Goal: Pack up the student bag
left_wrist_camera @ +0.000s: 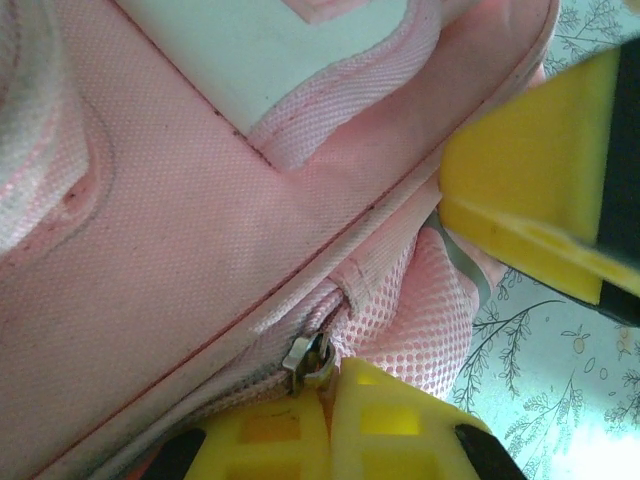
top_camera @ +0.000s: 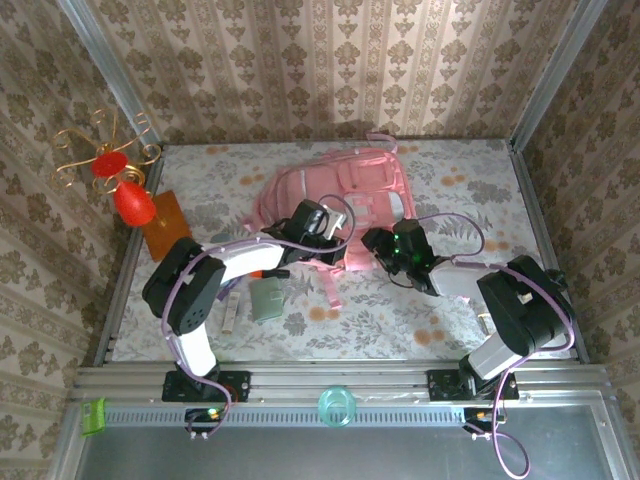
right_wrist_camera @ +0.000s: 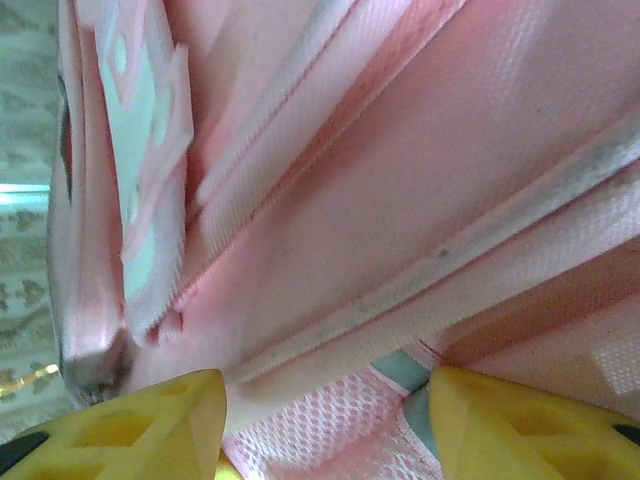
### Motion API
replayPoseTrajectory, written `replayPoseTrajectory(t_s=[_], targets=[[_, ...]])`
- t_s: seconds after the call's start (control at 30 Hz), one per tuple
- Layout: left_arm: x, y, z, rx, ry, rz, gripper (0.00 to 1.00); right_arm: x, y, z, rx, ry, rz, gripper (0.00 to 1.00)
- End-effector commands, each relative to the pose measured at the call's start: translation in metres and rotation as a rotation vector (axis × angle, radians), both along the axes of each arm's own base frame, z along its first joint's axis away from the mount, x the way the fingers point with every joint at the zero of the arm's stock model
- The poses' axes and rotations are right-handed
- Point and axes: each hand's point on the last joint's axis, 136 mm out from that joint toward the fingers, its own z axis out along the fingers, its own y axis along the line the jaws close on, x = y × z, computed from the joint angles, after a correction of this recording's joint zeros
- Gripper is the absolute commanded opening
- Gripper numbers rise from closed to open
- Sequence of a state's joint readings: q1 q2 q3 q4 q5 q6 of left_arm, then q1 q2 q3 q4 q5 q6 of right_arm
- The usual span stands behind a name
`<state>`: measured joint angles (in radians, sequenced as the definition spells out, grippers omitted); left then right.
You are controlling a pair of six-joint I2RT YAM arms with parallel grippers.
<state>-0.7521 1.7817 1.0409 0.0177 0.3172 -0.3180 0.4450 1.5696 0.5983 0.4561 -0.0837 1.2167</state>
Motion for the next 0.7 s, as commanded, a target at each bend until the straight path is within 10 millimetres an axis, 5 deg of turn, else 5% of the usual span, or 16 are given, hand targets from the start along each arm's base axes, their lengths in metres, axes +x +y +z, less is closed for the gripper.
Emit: replayPoseTrajectory(t_s=[0.0, 0.17, 0.37, 0.67], targets=[[-0.021, -0.019, 0.005, -0.021, -0.010, -0.120, 0.00, 0.019, -0.018, 0.023, 0.035, -0.079, -0.160, 0.53], [-0.020, -0.009, -0.005, 0.062, -0.036, -0.114, 0.00, 0.027, -0.033, 0.018, -0.020, -0.072, -0.236, 0.39], [-0.013, 0.014, -0.019, 0.221, -0.093, -0.064, 0.00, 0.024, -0.054, -0.001, -0.096, -0.055, -0.320, 0.00], [-0.006, 0.045, -0.020, 0.399, -0.149, -0.030, 0.00, 0.009, -0.097, 0.019, -0.274, -0.141, -0.431, 0.00]])
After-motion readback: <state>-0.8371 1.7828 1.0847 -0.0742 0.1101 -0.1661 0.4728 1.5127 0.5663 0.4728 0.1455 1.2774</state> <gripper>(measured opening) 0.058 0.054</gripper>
